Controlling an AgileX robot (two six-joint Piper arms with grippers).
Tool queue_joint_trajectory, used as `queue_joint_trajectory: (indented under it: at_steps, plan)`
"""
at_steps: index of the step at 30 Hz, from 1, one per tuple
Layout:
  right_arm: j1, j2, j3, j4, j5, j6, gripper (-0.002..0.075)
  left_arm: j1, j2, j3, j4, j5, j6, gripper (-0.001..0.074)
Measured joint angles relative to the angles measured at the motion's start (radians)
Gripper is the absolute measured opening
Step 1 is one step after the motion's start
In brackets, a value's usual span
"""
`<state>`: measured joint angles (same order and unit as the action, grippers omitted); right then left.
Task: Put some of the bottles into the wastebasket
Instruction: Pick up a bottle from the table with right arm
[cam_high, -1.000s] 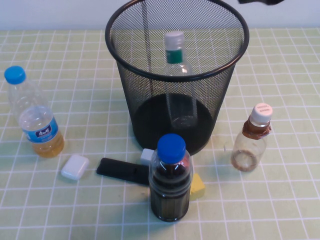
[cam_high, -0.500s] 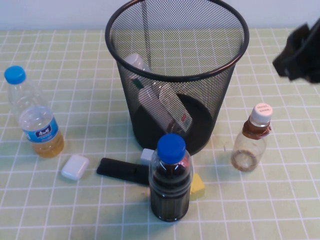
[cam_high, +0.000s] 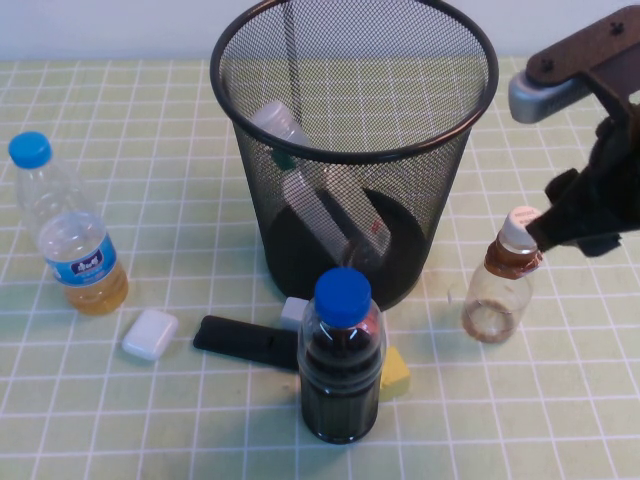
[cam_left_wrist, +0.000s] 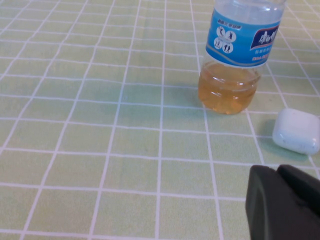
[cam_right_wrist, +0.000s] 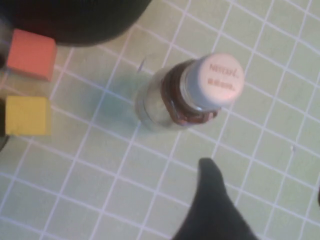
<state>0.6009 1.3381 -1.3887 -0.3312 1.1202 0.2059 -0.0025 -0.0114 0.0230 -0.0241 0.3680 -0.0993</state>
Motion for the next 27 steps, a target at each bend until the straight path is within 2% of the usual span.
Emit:
queue_joint_trajectory:
  at_steps: [4,8,13,15,17,19,23,27]
  plan:
    - [-0.027,0.028,0.000,0.014,-0.049,0.020,0.0394,0.000,0.000,0.000,0.000,0.000,0.000,-0.0006]
    - [-0.102,0.050,0.001,0.056,-0.058,0.020,0.0393,0.000,0.000,0.000,0.000,0.000,0.000,-0.0006]
    - [-0.192,0.052,0.001,0.227,-0.128,-0.035,0.0393,0.000,0.000,0.000,0.000,0.000,0.000,-0.0006]
    - [-0.206,0.057,0.001,0.315,-0.138,-0.086,0.0394,0.000,0.000,0.000,0.000,0.000,0.000,-0.0006]
    - [-0.206,0.061,0.001,0.331,-0.138,-0.088,0.0396,0.000,0.000,0.000,0.000,0.000,0.000,-0.0006]
    - [-0.206,0.066,0.001,0.331,-0.138,-0.093,0.0428,0.000,0.000,0.000,0.000,0.000,0.000,-0.0006]
    - [-0.206,0.076,0.001,0.310,-0.136,-0.106,0.0571,0.000,0.000,0.000,0.000,0.000,0.000,-0.0006]
    - [-0.206,0.100,0.001,0.317,-0.132,-0.108,0.0584,0.000,0.000,0.000,0.000,0.000,0.000,-0.0006]
